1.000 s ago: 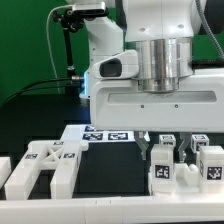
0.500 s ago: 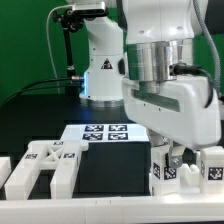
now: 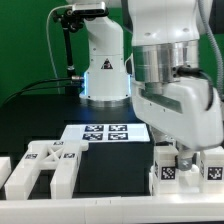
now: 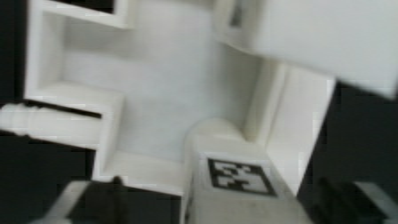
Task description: Assemble chair
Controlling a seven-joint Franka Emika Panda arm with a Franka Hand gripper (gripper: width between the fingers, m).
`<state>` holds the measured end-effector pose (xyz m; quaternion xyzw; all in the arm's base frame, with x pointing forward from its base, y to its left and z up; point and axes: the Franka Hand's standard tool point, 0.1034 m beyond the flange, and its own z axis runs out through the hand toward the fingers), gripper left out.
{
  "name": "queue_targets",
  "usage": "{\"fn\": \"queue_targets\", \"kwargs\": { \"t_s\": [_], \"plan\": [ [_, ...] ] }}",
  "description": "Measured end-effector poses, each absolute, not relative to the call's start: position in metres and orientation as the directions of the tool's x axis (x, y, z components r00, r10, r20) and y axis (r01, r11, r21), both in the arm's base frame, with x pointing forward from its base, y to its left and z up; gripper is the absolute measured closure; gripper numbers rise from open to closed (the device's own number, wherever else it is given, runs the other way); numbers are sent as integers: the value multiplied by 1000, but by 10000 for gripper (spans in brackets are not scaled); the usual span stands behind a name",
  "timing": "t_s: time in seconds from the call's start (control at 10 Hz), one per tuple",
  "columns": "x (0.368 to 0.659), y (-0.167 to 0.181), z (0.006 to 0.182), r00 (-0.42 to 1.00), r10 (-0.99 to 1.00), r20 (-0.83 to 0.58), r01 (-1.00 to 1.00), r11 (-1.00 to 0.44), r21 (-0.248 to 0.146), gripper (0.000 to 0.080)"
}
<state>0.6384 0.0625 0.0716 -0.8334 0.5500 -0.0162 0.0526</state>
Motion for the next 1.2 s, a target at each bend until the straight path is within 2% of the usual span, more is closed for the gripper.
{"fn": "queue_targets", "kwargs": {
  "t_s": [0.1, 0.2, 0.3, 0.5, 0.9, 1.2],
  "plan": [
    [637, 65, 71, 544, -839, -16, -836, -540, -102, 180],
    [635, 70, 70, 671, -742, 3, -739, -668, -88, 159],
    [635, 67, 69, 740, -672, 21, -668, -738, -93, 159],
    [635, 66, 69, 809, -587, 32, -583, -808, -88, 151],
    [637, 42, 68, 959, -276, 62, -272, -960, -64, 151],
    [636, 41, 67, 968, -243, 65, -239, -969, -61, 151]
  ]
}}
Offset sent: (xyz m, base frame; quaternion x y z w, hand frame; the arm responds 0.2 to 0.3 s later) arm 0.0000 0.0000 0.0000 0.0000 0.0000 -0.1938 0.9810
